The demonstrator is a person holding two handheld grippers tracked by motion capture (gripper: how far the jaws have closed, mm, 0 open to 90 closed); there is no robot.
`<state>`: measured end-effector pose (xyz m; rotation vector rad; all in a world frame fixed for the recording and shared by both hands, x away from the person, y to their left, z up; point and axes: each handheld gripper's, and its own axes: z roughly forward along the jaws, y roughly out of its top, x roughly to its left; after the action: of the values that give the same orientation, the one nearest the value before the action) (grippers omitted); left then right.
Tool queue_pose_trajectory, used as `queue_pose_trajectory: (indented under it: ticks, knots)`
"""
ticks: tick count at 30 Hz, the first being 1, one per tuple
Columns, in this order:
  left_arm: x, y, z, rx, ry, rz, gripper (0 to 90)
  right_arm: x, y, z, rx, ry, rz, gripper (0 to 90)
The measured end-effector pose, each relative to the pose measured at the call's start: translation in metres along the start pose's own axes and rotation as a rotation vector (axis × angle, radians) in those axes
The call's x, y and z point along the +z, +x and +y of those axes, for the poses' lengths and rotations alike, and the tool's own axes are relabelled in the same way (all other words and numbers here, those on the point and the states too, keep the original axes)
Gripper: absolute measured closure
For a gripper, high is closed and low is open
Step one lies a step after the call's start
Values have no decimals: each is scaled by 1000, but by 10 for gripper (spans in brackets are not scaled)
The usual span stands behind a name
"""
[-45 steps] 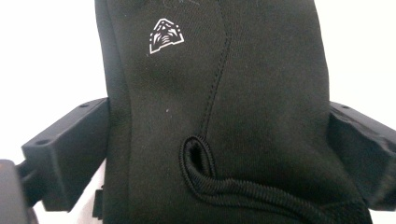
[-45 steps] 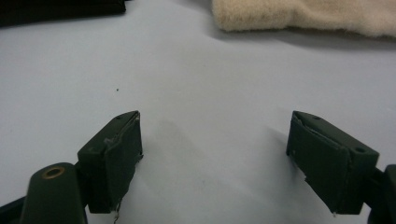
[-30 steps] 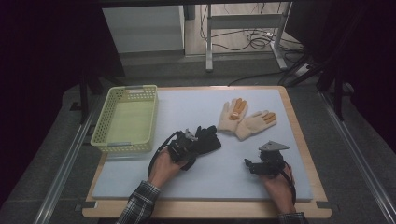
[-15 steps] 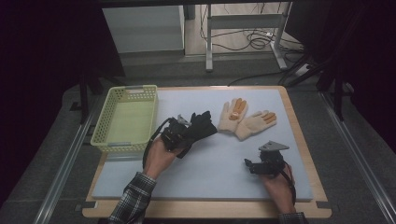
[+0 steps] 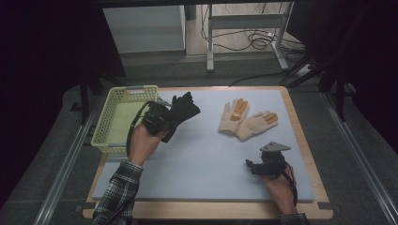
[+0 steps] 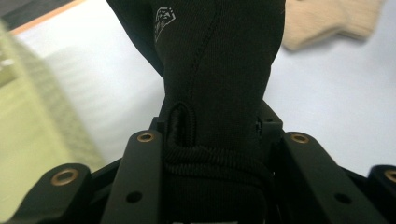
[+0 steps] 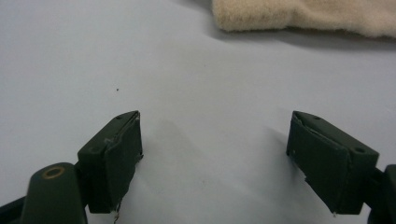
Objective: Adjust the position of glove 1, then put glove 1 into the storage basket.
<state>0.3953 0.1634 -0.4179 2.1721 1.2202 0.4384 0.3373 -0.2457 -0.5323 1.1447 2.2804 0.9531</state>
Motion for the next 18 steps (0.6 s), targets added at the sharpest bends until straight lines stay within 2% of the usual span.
queue_pose_trajectory:
  ticks: [5,10,18]
  knots:
    - [-9,25,-7,-56,-10,40,648,0,0,0,0,0,0,178]
    - [-19,40,-13,-85,-19,67,647,0,0,0,0,-1,0,178]
    - [-37,72,-27,-141,-25,126,646,0,0,0,0,0,0,178]
